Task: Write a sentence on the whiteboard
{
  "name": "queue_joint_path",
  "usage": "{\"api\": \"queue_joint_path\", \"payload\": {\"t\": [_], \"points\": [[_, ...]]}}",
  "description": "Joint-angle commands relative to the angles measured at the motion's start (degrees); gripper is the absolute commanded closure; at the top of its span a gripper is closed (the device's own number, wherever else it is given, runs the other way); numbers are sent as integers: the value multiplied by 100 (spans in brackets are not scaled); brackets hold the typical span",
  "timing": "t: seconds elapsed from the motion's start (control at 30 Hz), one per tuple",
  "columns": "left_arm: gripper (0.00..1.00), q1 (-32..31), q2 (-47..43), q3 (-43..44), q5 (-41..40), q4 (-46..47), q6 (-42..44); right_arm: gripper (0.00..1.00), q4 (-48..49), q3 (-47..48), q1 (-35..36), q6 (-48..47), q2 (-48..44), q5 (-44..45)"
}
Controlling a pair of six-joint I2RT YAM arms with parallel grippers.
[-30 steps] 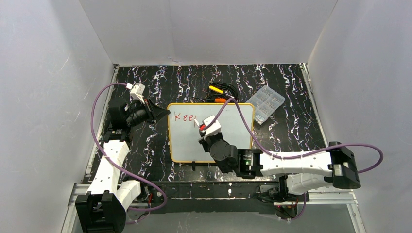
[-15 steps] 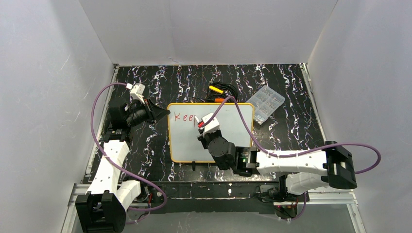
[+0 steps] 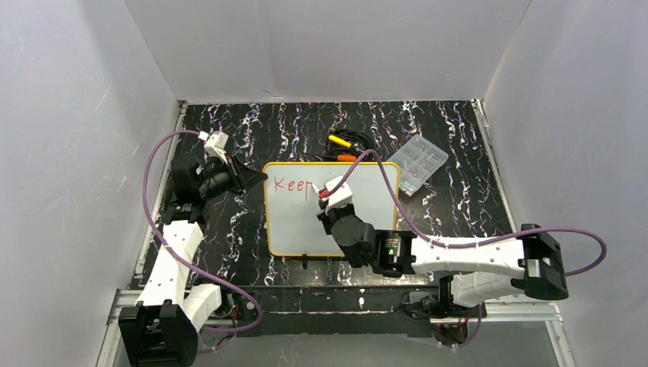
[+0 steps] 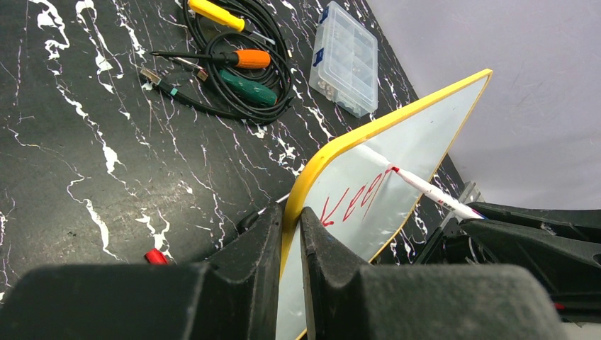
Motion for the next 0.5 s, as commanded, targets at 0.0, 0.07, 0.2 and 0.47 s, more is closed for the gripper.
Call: {"api": "queue_joint_path", "payload": {"t": [0.0,0.07,0.2,0.47], "points": [[100,-60,-117,51,264,-28,-6,99,-186,-32,-40,239,-184,209],[100,-59,-115,51,264,-26,-6,99,-186,-29,-39,248,-166,107],[100,-59,-117,49,264,-21,-7,99,-186,-52,8,289,-138,-62],[100,-57,-108,51,264,-29,-11,99,35,-66,49,288,9,-229]]}}
